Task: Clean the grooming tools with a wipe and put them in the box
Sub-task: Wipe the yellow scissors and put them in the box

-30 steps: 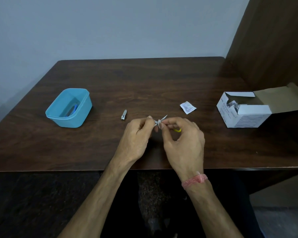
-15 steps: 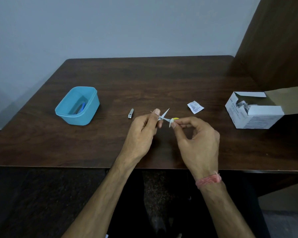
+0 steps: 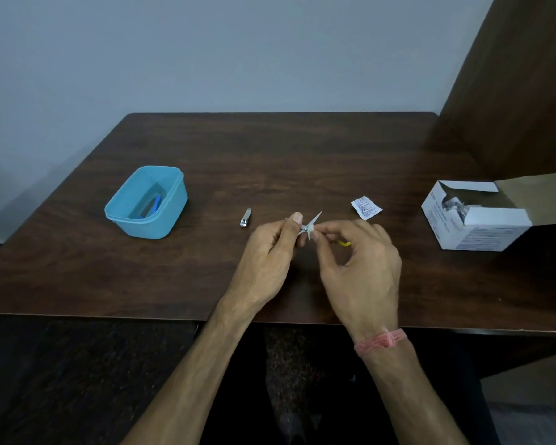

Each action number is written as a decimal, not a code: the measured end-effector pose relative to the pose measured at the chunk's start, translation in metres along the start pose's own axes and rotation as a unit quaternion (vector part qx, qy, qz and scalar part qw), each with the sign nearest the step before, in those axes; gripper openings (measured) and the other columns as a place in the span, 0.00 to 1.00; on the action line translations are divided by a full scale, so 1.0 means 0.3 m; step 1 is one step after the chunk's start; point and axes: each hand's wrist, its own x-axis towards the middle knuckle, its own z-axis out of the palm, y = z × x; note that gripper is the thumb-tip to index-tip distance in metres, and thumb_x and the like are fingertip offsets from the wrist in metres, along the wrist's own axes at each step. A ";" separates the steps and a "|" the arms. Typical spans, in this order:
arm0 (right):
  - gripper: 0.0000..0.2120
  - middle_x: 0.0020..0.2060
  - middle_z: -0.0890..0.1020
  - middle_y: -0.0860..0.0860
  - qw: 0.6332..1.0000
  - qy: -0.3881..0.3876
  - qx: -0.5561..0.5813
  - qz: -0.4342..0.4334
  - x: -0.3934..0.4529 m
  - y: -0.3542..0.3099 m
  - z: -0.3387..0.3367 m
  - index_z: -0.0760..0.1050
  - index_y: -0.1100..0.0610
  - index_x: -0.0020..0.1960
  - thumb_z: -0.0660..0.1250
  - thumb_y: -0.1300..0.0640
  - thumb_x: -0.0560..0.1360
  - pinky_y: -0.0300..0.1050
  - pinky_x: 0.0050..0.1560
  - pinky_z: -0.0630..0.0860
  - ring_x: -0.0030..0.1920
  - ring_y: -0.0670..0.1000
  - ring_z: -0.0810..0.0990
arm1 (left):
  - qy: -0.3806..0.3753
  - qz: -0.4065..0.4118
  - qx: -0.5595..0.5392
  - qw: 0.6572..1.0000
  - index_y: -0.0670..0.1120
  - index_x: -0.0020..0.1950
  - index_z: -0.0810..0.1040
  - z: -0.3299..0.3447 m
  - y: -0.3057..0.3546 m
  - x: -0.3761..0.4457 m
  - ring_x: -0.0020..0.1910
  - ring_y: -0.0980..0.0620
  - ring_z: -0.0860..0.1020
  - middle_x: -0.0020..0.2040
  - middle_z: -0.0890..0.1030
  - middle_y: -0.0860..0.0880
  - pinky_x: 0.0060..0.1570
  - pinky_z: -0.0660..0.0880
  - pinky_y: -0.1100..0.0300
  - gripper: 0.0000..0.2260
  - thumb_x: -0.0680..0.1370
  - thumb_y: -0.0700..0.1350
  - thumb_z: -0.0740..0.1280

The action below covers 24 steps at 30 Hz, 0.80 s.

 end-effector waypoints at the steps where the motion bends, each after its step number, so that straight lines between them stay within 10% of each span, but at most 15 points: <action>1: 0.04 0.43 0.85 0.41 1.000 0.001 0.000 -0.005 -0.001 -0.001 0.003 0.87 0.47 0.50 0.79 0.56 0.78 0.39 0.50 0.75 0.47 0.48 0.81 | 0.000 0.001 -0.003 1.000 0.45 0.41 0.78 -0.001 -0.002 0.000 0.32 0.49 0.65 0.33 0.66 0.39 0.36 0.64 0.53 0.26 0.91 0.60 0.59; 6: 0.05 0.43 0.84 0.41 0.999 0.028 0.004 0.024 -0.002 0.042 -0.022 0.88 0.46 0.51 0.79 0.56 0.79 0.34 0.49 0.71 0.46 0.48 0.79 | 0.011 -0.022 -0.009 1.000 0.43 0.42 0.77 -0.002 -0.006 0.003 0.27 0.56 0.60 0.27 0.63 0.57 0.29 0.60 0.62 0.25 0.92 0.56 0.59; 24: 0.04 0.46 0.84 0.43 0.999 0.032 -0.018 -0.022 -0.003 0.080 -0.039 0.88 0.50 0.52 0.78 0.58 0.80 0.45 0.49 0.76 0.47 0.50 0.79 | 0.012 -0.026 -0.006 1.000 0.44 0.41 0.75 -0.001 -0.002 -0.003 0.28 0.53 0.59 0.29 0.62 0.54 0.27 0.59 0.61 0.25 0.92 0.56 0.58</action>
